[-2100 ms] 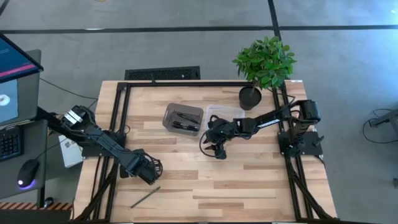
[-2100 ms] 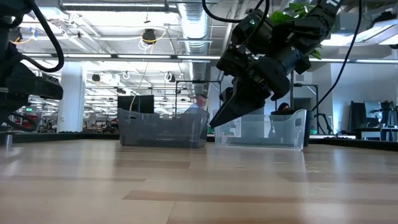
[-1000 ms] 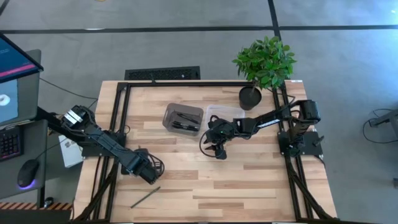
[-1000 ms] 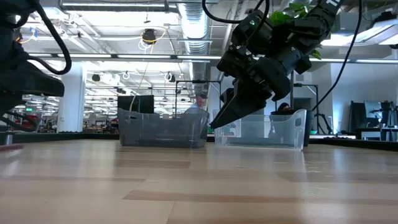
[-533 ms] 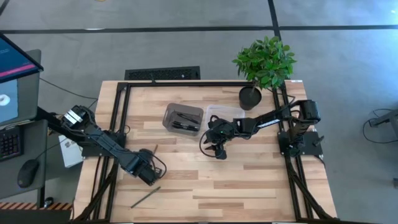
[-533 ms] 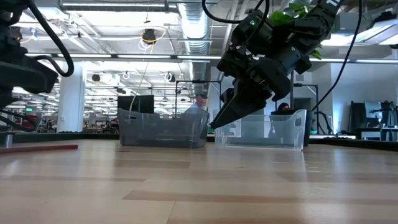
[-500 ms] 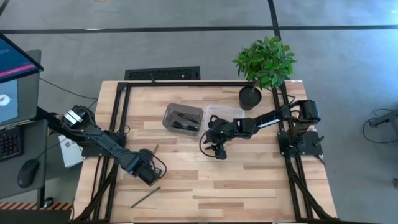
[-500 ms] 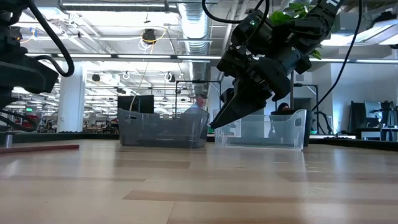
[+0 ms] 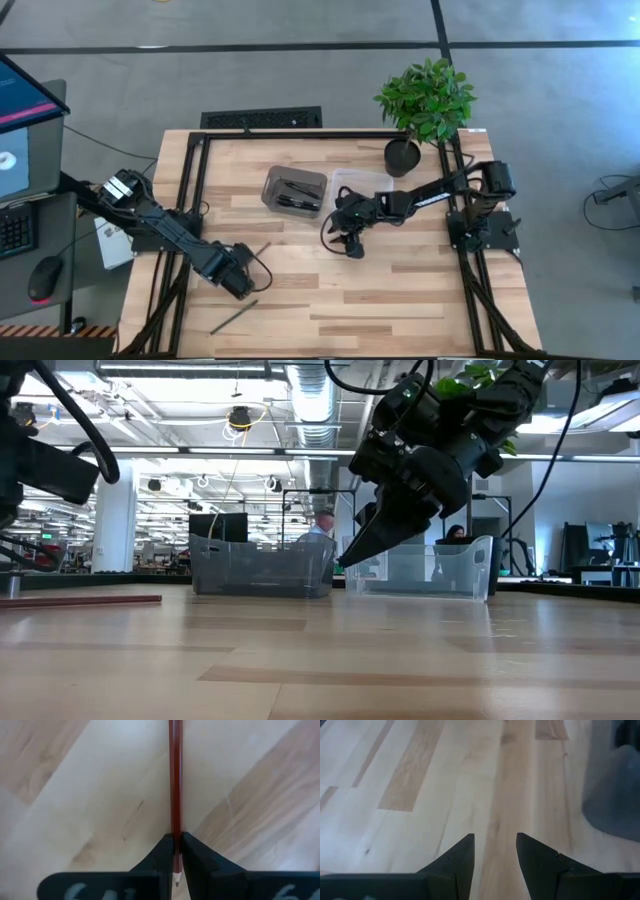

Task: Sort pens & pencils
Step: Put the brown colored pencil into the transparent bin

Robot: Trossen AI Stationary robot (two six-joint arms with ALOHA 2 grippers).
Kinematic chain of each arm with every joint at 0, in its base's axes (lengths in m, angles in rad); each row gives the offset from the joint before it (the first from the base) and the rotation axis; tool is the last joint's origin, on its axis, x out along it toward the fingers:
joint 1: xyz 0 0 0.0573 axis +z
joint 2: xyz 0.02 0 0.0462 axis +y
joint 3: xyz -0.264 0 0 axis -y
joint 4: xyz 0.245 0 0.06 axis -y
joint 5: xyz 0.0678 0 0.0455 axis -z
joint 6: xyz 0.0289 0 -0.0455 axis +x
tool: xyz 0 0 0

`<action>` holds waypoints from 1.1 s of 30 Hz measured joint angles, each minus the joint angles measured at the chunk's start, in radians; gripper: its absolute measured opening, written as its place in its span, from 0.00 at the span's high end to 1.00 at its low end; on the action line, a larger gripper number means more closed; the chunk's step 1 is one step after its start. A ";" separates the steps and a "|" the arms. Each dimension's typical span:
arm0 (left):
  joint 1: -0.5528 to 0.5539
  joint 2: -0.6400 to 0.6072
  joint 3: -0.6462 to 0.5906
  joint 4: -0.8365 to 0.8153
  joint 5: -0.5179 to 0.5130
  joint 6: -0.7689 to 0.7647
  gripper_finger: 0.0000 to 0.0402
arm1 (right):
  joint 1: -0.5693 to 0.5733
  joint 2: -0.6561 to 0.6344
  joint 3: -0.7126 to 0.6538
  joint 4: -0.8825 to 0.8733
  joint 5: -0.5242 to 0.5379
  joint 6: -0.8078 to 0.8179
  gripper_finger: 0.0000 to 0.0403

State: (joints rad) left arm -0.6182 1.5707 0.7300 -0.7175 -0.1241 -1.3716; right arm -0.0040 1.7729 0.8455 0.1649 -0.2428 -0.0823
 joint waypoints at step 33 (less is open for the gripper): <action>0.076 0.006 0.053 0.218 -0.258 0.721 0.96 | 0.217 -0.013 0.000 0.336 0.005 0.252 0.58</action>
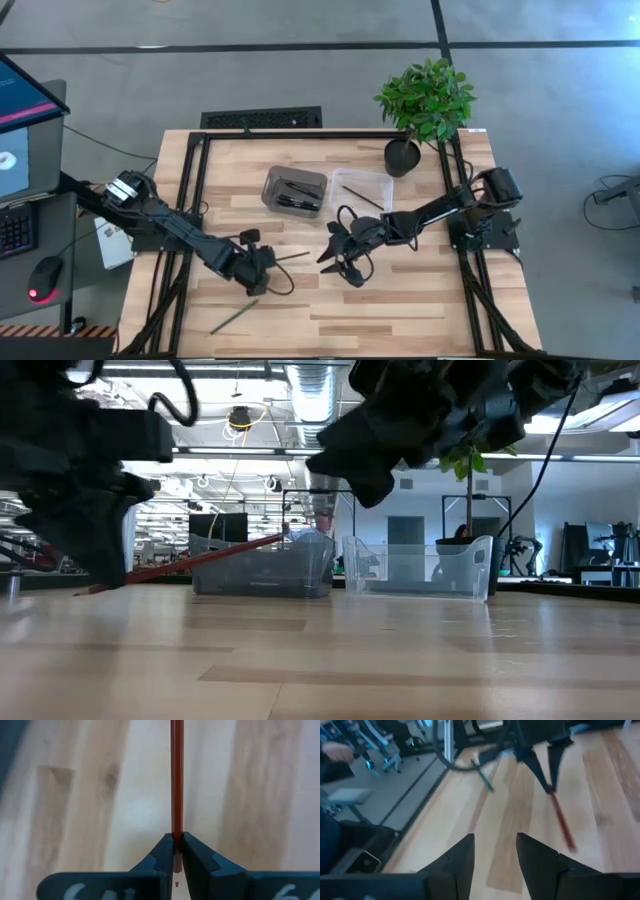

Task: Sort pens & pencils
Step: Put the brown colored pencil into the transparent bin

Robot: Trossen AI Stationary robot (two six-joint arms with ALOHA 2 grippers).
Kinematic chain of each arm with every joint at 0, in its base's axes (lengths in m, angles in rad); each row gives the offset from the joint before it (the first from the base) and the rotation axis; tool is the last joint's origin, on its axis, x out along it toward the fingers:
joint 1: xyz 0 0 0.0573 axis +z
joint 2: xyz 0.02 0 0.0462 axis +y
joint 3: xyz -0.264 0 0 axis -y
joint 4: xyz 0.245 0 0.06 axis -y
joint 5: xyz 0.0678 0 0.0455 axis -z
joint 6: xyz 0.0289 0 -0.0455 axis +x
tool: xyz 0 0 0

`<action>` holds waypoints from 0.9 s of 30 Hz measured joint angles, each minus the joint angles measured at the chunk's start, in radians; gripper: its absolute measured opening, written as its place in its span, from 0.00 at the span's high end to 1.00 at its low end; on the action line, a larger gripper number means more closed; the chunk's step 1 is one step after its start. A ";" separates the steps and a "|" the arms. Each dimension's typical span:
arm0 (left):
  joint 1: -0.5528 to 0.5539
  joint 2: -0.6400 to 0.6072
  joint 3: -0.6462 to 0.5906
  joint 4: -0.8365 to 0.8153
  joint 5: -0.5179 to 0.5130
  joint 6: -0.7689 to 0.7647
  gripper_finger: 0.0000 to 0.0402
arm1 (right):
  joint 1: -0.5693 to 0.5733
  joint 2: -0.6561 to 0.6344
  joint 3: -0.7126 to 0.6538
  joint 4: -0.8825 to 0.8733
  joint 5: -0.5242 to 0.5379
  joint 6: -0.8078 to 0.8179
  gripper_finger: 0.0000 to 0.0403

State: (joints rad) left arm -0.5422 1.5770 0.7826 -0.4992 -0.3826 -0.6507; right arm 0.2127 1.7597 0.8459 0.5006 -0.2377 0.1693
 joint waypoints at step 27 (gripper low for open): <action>0.394 -0.004 0.340 -0.003 0.011 0.845 0.96 | 0.118 -0.615 -0.381 -0.150 0.331 0.083 0.58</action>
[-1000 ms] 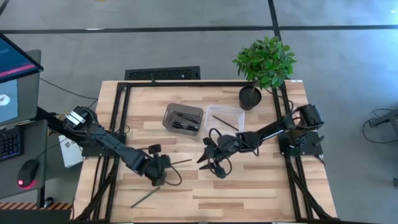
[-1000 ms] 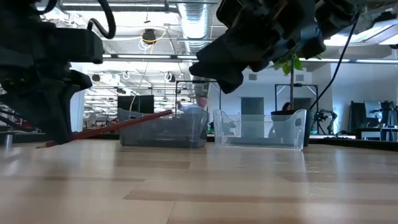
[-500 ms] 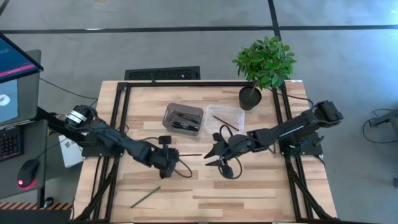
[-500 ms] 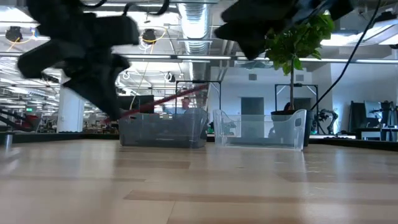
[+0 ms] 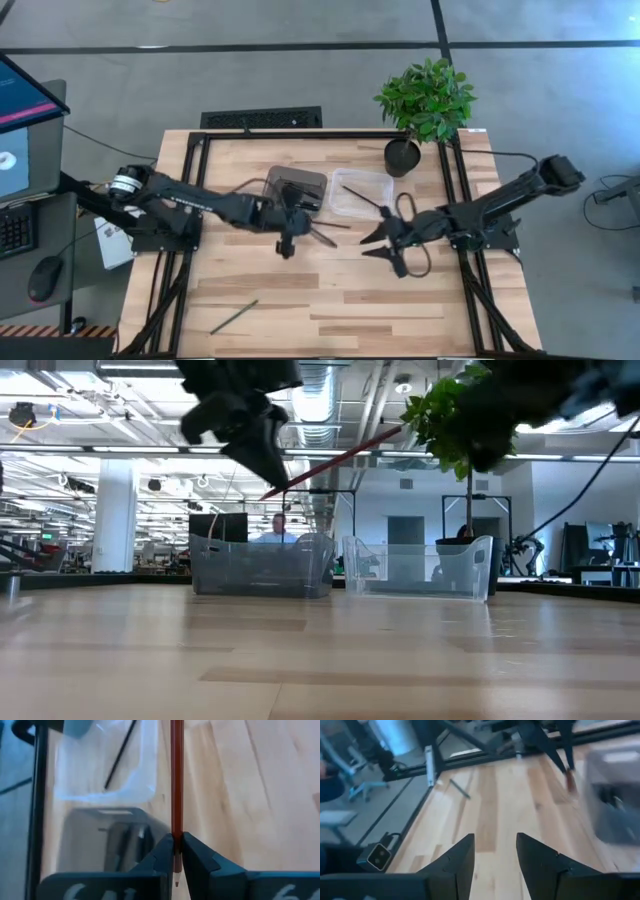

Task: Sort pens & pencils
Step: Put the brown colored pencil into the transparent bin

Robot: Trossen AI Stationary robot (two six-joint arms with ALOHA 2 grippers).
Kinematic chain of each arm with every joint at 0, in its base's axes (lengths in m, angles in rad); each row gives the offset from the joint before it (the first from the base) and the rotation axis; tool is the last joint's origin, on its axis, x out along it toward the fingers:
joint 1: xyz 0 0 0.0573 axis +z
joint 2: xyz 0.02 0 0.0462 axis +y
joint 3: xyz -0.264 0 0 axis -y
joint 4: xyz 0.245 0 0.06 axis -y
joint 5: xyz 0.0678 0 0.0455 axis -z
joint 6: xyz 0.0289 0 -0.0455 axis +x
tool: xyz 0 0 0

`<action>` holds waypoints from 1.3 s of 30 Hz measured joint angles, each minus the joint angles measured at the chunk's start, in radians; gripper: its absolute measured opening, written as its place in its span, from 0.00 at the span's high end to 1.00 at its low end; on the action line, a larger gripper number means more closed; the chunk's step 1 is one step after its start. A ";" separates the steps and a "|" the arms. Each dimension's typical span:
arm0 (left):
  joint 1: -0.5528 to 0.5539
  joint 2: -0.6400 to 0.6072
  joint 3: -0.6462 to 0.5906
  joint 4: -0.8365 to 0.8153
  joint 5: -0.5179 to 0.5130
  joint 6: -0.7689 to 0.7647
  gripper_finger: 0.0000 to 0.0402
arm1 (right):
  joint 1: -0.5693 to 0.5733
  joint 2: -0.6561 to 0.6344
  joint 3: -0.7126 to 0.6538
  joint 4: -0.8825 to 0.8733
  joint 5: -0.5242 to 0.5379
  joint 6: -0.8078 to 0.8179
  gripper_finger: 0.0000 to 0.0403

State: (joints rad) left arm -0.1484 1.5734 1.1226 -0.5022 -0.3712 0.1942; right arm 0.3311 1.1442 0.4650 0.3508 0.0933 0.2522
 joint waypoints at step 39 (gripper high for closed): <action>0.330 0.286 0.344 0.265 0.374 0.397 0.96 | 0.131 -0.129 -0.186 0.057 0.276 0.167 0.58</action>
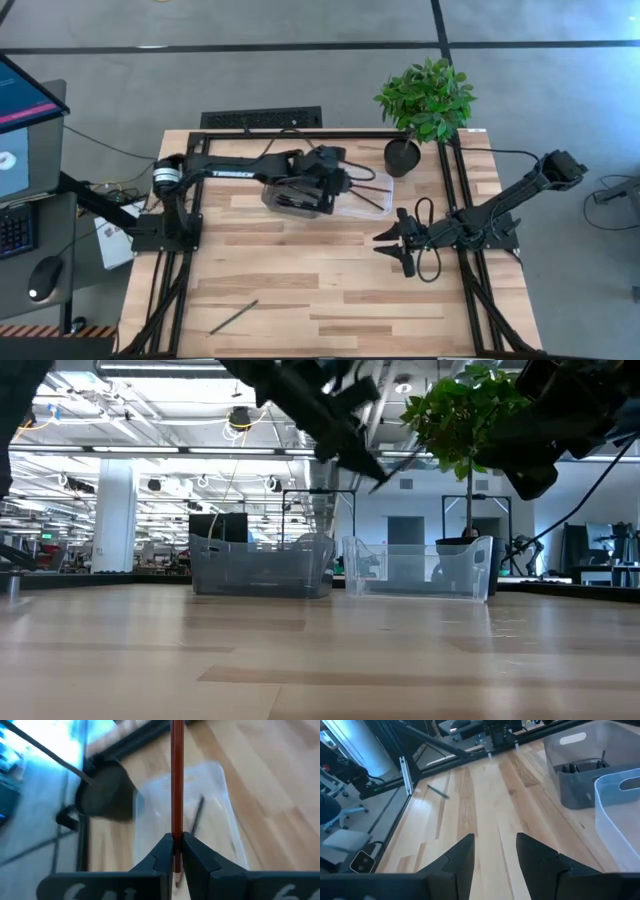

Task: Sort pens & pencils
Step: Put the brown colored pencil into the transparent bin

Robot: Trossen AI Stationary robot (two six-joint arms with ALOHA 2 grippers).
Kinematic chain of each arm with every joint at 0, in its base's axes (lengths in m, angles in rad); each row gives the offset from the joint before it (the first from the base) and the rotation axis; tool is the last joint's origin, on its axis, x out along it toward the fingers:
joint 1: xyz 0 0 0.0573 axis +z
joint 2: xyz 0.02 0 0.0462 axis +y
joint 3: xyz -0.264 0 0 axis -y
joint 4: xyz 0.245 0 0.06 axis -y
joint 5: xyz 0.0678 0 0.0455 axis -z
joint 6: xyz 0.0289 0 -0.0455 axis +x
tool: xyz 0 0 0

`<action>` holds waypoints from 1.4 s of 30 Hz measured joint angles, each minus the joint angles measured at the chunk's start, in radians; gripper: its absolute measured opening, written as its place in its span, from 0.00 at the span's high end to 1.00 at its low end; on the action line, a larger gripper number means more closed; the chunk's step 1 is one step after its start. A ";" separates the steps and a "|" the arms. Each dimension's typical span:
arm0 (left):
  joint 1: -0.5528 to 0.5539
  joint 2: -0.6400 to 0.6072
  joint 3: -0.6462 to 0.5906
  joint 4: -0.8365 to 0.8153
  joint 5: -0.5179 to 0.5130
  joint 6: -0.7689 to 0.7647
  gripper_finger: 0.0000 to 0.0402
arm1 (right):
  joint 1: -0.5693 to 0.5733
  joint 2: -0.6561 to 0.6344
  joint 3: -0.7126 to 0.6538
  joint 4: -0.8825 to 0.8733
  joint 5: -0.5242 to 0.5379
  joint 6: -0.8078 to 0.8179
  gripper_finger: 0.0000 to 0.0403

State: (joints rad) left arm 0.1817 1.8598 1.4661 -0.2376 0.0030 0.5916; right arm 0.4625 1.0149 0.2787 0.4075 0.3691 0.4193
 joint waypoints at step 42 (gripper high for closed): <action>0.012 0.270 0.214 -0.353 -0.236 0.105 0.92 | 0.056 0.000 0.000 0.009 -0.001 0.080 0.58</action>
State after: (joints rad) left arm 0.1936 2.1302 1.6806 -0.5902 -0.2329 0.6966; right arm 0.5186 1.0153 0.2787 0.4164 0.3683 0.4992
